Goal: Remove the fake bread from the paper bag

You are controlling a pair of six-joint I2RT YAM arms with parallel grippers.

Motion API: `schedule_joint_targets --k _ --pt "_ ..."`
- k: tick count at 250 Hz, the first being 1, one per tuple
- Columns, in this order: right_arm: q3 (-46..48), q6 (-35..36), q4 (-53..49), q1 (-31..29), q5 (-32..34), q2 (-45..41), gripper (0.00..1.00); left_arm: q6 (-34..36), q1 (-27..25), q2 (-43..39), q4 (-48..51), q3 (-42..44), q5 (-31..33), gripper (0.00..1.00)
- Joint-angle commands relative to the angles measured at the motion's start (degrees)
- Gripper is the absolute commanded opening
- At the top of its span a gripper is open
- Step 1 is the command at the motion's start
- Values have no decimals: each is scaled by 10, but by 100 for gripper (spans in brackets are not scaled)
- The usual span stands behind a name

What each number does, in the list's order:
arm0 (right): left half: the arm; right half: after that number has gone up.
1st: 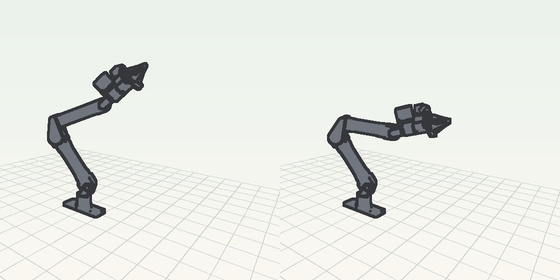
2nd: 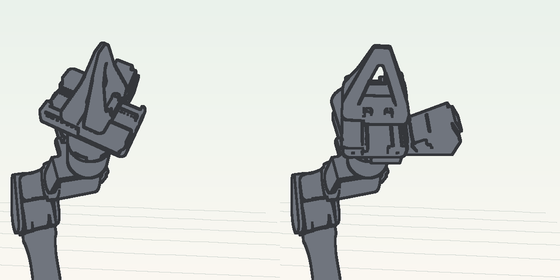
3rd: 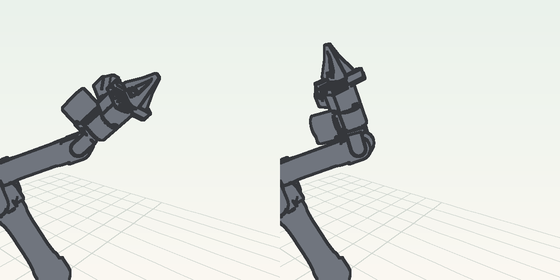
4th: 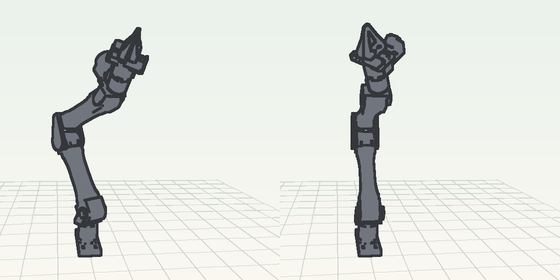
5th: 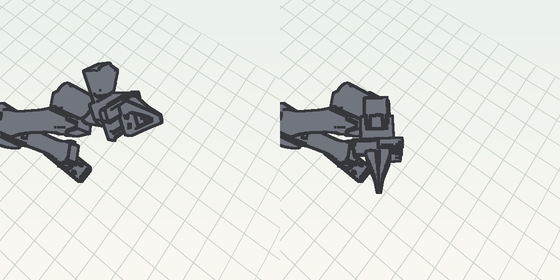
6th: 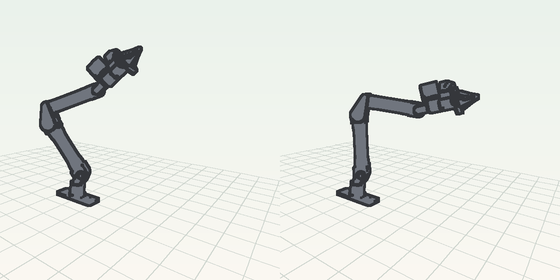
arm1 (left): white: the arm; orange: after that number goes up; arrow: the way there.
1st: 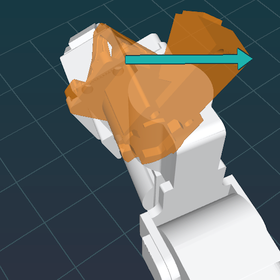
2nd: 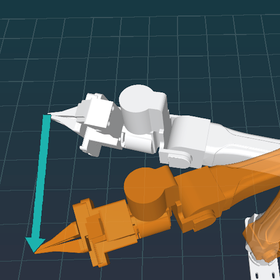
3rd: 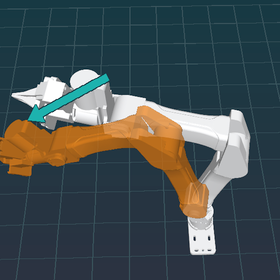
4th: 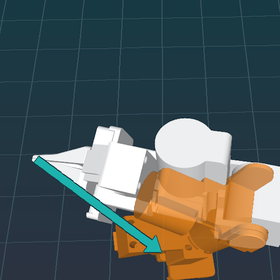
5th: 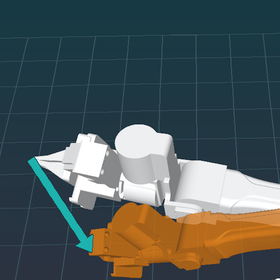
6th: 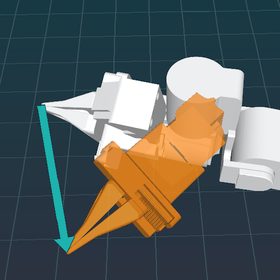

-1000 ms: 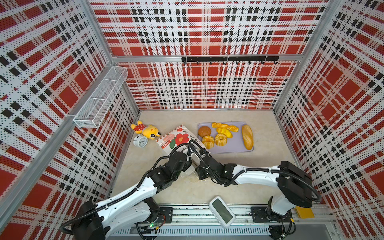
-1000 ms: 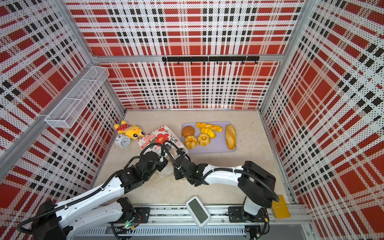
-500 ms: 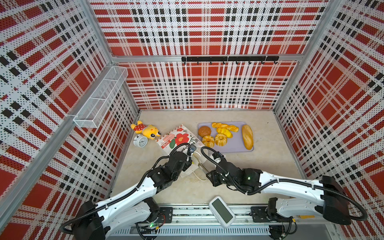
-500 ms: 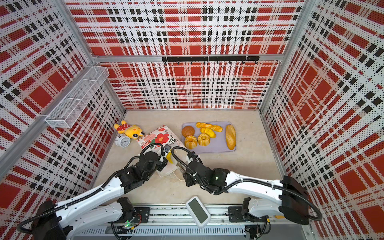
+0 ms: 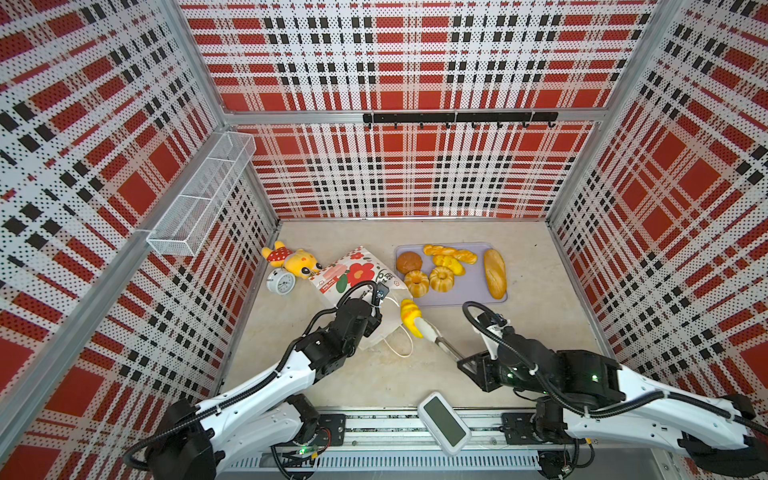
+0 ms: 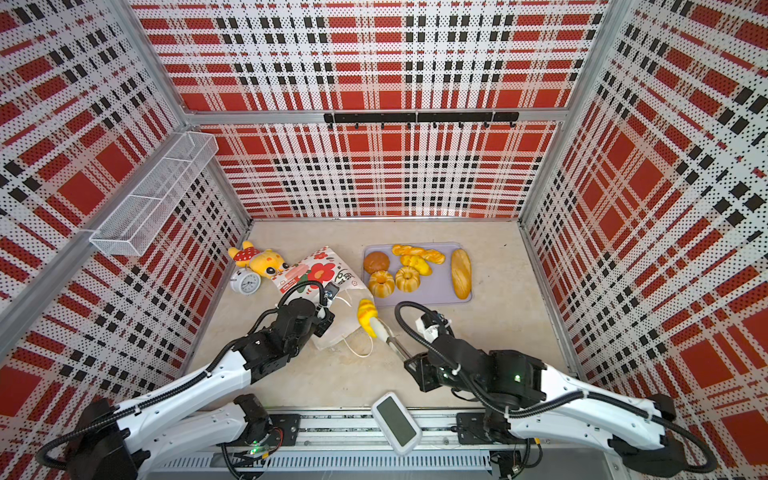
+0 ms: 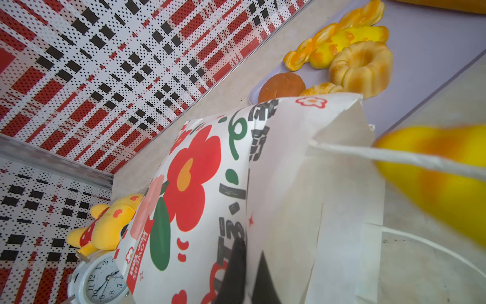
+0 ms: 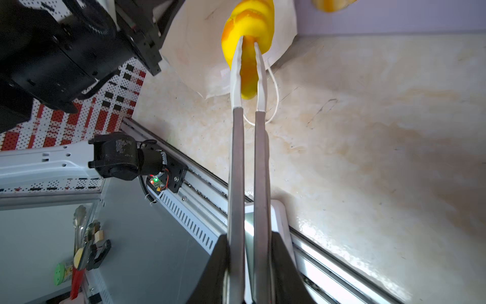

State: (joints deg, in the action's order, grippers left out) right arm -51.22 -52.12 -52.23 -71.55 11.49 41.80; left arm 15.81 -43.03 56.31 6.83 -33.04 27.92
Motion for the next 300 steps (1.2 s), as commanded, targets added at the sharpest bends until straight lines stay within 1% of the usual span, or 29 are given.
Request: schedule_joint_targets --k 1,21,33,60,105,117,129,148,151,160,191,238,245,249,261,300 --pt "-68 8 -59 6 90 13 0 25 3 -7 -6 1 10 0" --pt "-120 23 -85 23 129 60 0 49 0 -13 13 0 19 0" --pt "-140 40 -90 47 137 83 0 58 -4 -16 21 -1 29 0" --pt "-145 94 -60 135 102 108 0 67 -15 -27 37 0 37 0" --pt "-93 178 -1 324 3 123 0 67 -38 -39 42 11 56 0" --pt "-81 196 8 362 -6 129 0 69 -42 -38 45 10 57 0" --pt "-71 213 19 387 -7 137 0 70 -46 -37 48 8 60 0" --pt "-53 233 39 412 -7 150 0 71 -48 -37 49 9 57 0" --pt "-50 235 43 415 -20 152 0 71 -48 -37 47 10 56 0" --pt "-42 239 55 423 -29 160 0 71 -49 -38 45 13 54 0" --pt "-13 249 103 433 -45 184 0 68 -51 -36 41 13 55 0" --pt "-4 262 141 451 -52 230 0 60 -52 -33 40 14 55 0" --pt "-4 262 143 453 -49 235 0 59 -52 -32 39 15 54 0" --pt "-6 278 144 454 -47 238 0 59 -52 -34 39 15 54 0" --pt "-9 286 145 459 -45 246 0 55 -52 -34 38 16 53 0" --pt "-17 300 127 475 -31 263 0 46 -52 -32 38 16 54 0"
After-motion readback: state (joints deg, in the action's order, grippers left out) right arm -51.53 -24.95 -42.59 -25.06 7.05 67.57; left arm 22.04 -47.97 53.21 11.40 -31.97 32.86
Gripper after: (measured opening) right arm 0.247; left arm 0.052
